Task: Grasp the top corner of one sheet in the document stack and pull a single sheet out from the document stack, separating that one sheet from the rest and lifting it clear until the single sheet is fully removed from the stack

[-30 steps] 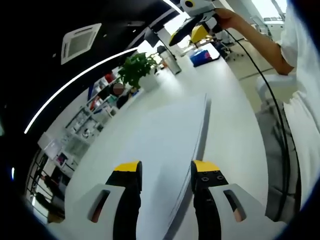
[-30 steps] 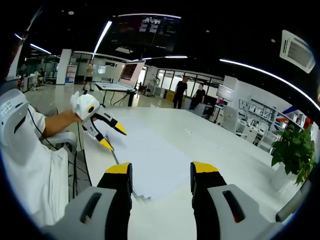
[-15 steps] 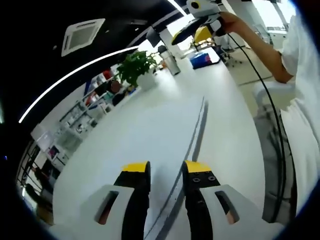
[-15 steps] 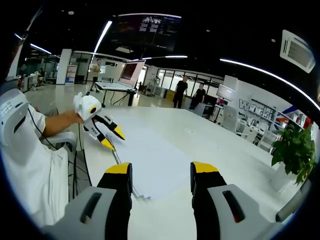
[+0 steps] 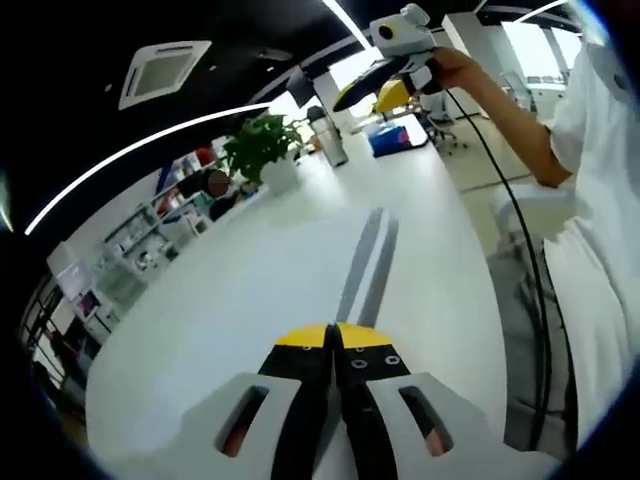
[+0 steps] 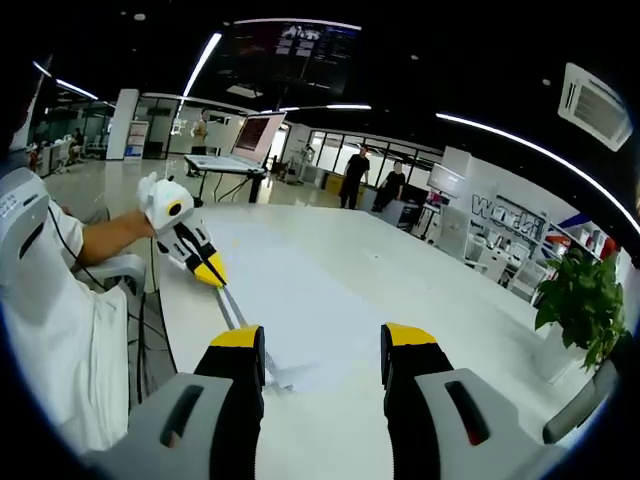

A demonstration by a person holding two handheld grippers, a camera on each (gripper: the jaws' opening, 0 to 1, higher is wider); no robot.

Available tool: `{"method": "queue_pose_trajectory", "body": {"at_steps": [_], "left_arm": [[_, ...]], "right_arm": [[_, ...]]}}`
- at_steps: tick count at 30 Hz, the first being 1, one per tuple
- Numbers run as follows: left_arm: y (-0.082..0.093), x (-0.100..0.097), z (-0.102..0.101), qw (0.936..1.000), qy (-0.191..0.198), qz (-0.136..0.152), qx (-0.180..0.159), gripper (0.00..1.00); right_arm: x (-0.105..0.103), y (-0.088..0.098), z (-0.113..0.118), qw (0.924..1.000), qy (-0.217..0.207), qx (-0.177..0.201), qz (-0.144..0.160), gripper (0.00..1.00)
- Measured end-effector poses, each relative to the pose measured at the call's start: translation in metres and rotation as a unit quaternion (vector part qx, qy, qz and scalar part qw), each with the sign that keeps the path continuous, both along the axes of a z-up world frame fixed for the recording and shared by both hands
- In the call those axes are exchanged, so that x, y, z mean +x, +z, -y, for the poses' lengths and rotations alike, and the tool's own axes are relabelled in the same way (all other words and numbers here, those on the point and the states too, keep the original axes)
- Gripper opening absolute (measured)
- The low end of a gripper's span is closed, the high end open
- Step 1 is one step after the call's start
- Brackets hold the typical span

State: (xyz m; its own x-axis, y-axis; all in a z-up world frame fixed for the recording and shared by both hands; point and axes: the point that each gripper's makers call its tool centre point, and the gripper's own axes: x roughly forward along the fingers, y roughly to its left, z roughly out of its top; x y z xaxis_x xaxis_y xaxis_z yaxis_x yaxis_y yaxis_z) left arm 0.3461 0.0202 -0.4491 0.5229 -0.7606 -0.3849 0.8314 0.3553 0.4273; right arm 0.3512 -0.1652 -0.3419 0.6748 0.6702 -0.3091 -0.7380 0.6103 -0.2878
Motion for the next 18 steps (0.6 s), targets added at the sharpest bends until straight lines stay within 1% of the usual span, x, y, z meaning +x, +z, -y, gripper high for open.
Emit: {"method": "queue_pose_trajectory", "body": {"at_steps": [5, 11, 16, 18], "left_arm": [[0.001, -0.002, 0.002, 1.0000, -0.003, -0.004, 0.000, 0.03], [0.008, -0.006, 0.001, 1.0000, 0.000, -0.003, -0.003, 0.03], [0.010, -0.013, 0.000, 1.0000, 0.000, 0.000, 0.008, 0.03], [0.012, -0.012, -0.001, 0.9999, 0.000, 0.004, 0.012, 0.03]], "right_arm": [[-0.003, 0.000, -0.004, 1.0000, 0.009, 0.000, -0.002, 0.46], [-0.006, 0.002, -0.006, 0.9999, 0.013, 0.002, 0.000, 0.46], [-0.007, 0.001, -0.006, 0.9999, 0.013, 0.002, 0.000, 0.46], [-0.008, 0.001, -0.005, 0.9999, 0.013, 0.002, -0.001, 0.46]]}}
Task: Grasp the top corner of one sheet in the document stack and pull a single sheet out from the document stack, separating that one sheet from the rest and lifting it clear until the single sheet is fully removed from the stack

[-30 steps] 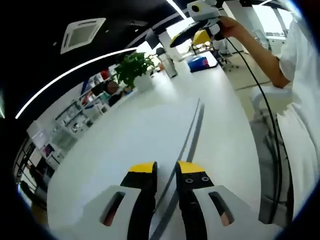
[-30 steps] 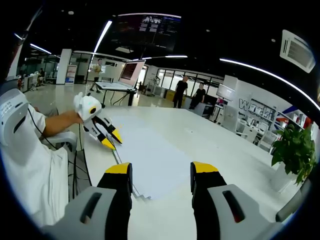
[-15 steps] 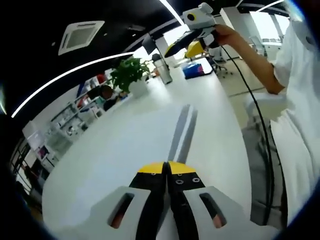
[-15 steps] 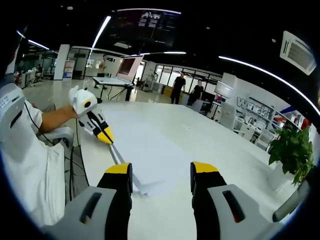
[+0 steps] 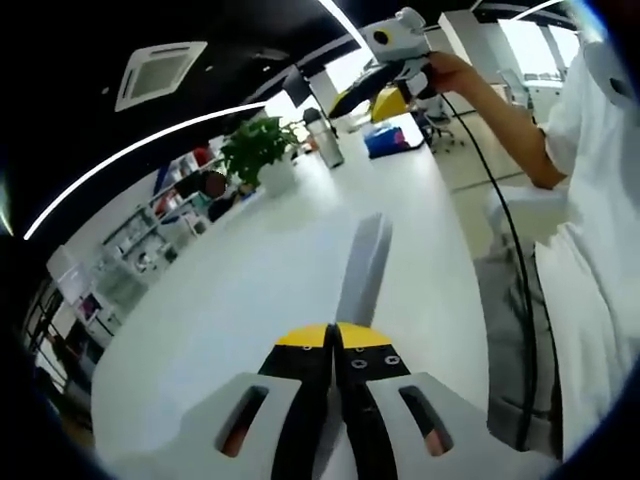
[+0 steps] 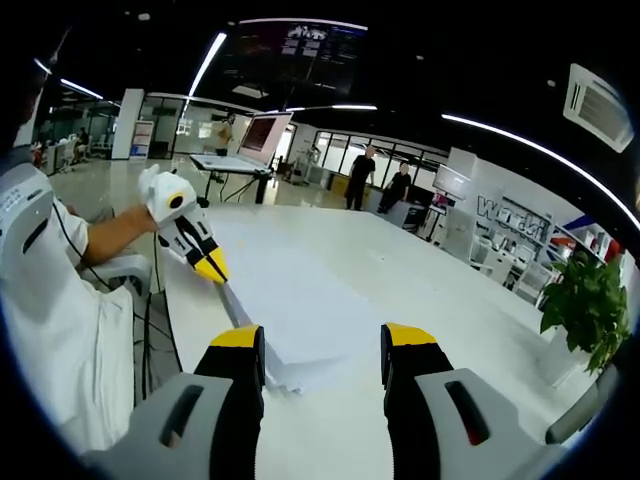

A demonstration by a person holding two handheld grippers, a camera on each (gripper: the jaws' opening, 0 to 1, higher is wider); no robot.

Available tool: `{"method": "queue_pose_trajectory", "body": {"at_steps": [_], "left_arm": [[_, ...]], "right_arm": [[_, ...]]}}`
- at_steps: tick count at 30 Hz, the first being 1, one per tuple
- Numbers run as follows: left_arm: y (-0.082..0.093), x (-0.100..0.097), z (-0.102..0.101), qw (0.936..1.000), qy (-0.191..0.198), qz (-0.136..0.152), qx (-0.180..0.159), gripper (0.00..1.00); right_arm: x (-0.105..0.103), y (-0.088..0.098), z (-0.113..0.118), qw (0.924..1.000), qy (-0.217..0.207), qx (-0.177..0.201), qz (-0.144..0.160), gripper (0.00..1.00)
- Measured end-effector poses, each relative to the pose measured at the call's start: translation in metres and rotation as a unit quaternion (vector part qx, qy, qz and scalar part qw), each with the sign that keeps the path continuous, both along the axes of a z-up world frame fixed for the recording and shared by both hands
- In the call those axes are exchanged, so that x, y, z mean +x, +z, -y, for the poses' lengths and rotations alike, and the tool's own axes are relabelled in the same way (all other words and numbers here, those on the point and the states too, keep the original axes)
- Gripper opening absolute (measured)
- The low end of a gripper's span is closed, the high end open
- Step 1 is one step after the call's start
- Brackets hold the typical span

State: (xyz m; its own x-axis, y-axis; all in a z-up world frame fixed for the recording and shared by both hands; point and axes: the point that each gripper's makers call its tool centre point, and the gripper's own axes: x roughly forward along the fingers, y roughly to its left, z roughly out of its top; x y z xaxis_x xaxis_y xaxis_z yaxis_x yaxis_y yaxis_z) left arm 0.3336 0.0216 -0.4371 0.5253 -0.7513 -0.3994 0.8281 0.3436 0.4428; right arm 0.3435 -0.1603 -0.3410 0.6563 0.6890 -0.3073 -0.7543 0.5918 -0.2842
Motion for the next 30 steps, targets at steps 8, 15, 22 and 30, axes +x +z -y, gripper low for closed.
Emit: {"method": "queue_pose_trajectory", "body": {"at_steps": [8, 15, 22, 30], "left_arm": [[0.0008, -0.0073, 0.0017, 1.0000, -0.004, -0.005, 0.008, 0.03], [-0.0033, -0.0085, 0.0015, 0.9997, -0.005, -0.019, 0.014, 0.03], [-0.0074, -0.0083, 0.0022, 0.9994, -0.011, -0.018, 0.027, 0.03], [-0.0055, -0.0091, 0.0016, 0.9994, -0.013, -0.021, 0.025, 0.03]], "right_arm": [[0.0002, -0.0008, 0.0002, 1.0000, 0.000, -0.001, -0.001, 0.46], [0.0002, 0.0001, 0.0008, 1.0000, 0.000, 0.000, -0.001, 0.46], [0.0009, 0.0013, 0.0010, 1.0000, 0.000, 0.000, 0.000, 0.46], [0.0024, 0.0007, 0.0006, 1.0000, 0.001, -0.002, -0.001, 0.46]]}}
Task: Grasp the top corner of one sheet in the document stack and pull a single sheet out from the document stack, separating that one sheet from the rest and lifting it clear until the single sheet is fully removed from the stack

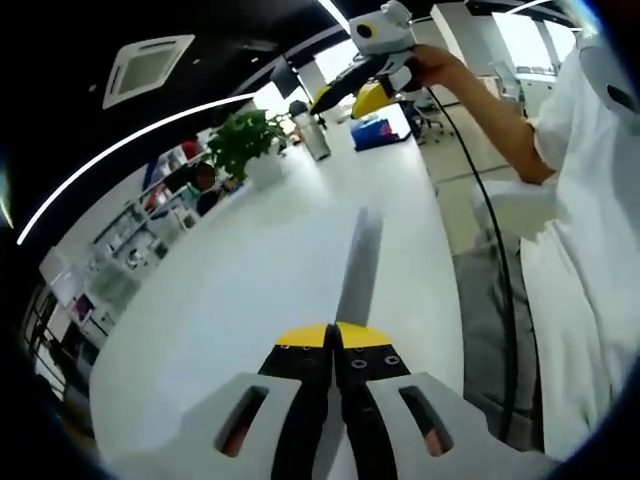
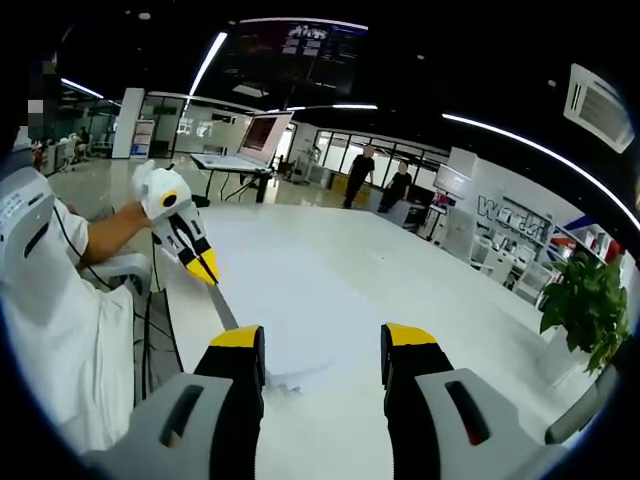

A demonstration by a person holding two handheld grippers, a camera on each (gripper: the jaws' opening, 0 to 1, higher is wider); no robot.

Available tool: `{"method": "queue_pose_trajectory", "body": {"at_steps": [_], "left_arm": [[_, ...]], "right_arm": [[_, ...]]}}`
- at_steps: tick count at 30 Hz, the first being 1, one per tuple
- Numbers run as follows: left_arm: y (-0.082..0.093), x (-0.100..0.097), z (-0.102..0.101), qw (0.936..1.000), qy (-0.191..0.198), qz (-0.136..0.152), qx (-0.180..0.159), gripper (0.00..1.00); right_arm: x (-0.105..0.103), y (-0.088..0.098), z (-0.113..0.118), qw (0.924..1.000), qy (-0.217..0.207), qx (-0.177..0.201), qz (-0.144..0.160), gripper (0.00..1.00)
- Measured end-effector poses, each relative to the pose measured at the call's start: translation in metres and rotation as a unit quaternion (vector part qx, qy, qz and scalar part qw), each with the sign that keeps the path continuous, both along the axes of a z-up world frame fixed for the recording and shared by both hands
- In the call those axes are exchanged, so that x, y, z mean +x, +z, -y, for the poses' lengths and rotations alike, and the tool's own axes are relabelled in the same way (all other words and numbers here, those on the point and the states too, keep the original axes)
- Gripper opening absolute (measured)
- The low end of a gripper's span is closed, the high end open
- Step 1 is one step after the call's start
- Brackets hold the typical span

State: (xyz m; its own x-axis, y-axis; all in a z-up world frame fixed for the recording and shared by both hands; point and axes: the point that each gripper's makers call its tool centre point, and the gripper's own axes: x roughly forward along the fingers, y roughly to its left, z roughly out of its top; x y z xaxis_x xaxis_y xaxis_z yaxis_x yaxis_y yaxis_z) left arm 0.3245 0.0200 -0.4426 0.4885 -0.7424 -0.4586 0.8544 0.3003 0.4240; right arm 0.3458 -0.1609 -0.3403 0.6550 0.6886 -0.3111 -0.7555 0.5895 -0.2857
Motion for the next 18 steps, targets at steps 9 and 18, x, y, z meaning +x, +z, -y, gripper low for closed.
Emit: {"method": "queue_pose_trajectory", "body": {"at_steps": [9, 18], "left_arm": [[-0.008, -0.005, 0.002, 0.9995, -0.017, 0.005, 0.026, 0.03], [-0.011, -0.004, 0.002, 0.9988, -0.025, 0.020, 0.037, 0.18]], "right_arm": [[0.000, 0.000, 0.001, 1.0000, -0.001, 0.001, 0.000, 0.46], [0.000, 0.000, 0.001, 1.0000, 0.000, 0.000, 0.000, 0.46]]}}
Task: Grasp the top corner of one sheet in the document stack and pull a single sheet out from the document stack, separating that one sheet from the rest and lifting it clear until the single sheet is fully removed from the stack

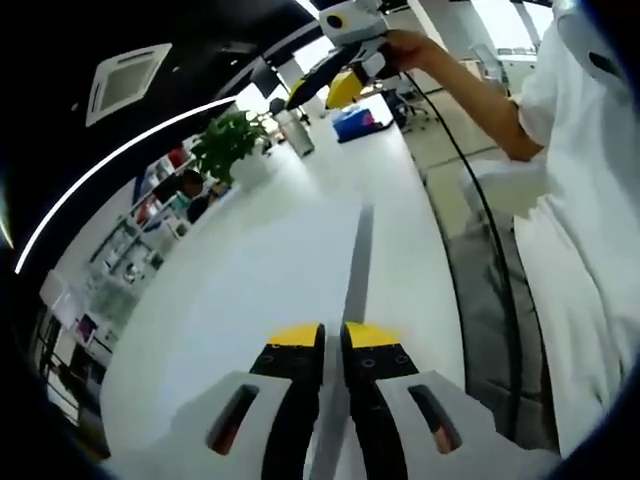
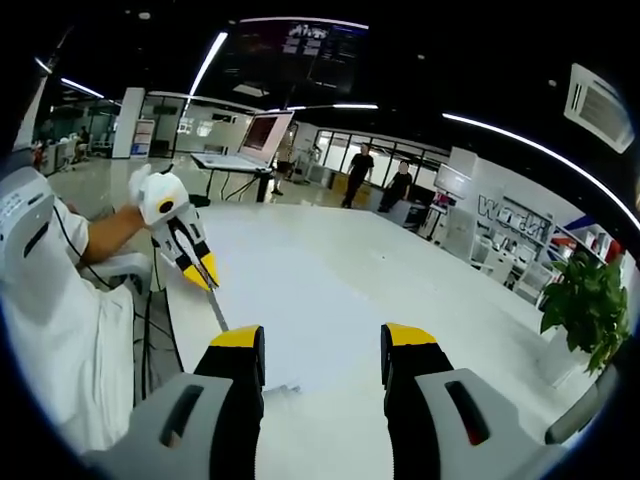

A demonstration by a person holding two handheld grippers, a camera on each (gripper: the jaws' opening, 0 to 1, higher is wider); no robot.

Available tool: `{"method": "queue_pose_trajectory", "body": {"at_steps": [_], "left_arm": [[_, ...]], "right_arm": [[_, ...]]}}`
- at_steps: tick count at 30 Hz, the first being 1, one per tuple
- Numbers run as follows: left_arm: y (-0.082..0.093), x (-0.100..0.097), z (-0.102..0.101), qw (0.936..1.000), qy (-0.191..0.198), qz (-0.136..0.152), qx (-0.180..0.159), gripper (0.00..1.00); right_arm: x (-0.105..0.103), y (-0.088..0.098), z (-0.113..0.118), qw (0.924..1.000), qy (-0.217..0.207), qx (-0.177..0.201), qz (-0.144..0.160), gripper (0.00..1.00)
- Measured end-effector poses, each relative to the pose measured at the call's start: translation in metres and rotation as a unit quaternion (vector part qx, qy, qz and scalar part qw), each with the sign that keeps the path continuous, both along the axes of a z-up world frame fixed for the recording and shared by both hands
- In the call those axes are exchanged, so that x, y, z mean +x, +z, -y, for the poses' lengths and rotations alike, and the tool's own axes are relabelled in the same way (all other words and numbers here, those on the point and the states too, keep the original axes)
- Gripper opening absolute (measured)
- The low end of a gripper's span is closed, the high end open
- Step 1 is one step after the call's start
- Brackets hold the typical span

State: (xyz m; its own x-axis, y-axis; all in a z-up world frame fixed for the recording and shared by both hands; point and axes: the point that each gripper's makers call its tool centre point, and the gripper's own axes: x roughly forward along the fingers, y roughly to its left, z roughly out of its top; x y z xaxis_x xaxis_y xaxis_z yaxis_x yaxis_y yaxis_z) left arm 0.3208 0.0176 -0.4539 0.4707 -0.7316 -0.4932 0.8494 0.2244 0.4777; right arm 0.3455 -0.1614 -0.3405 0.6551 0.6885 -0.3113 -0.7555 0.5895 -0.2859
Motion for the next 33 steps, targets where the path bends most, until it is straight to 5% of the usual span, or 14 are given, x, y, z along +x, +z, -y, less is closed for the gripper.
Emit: {"method": "queue_pose_trajectory", "body": {"at_steps": [8, 14, 18, 28, 33], "left_arm": [[-0.006, 0.003, 0.007, 0.9993, -0.008, 0.035, 0.014, 0.25], [-0.008, 0.007, 0.007, 0.9980, -0.012, 0.055, 0.027, 0.13], [-0.005, 0.002, 0.011, 0.9985, -0.020, 0.049, 0.013, 0.03], [0.021, -0.001, 0.007, 0.9983, 0.004, 0.031, -0.050, 0.03], [0.023, 0.000, 0.001, 0.9978, 0.022, -0.007, -0.062, 0.03]], "right_arm": [[0.000, -0.001, -0.001, 1.0000, 0.002, -0.001, -0.001, 0.46], [0.000, -0.003, -0.001, 1.0000, 0.002, -0.002, -0.003, 0.46], [-0.001, -0.003, 0.000, 1.0000, 0.001, -0.003, -0.003, 0.46], [-0.002, -0.002, 0.000, 1.0000, 0.001, -0.003, -0.001, 0.46], [-0.002, -0.002, 0.000, 1.0000, 0.001, -0.003, -0.001, 0.46]]}}
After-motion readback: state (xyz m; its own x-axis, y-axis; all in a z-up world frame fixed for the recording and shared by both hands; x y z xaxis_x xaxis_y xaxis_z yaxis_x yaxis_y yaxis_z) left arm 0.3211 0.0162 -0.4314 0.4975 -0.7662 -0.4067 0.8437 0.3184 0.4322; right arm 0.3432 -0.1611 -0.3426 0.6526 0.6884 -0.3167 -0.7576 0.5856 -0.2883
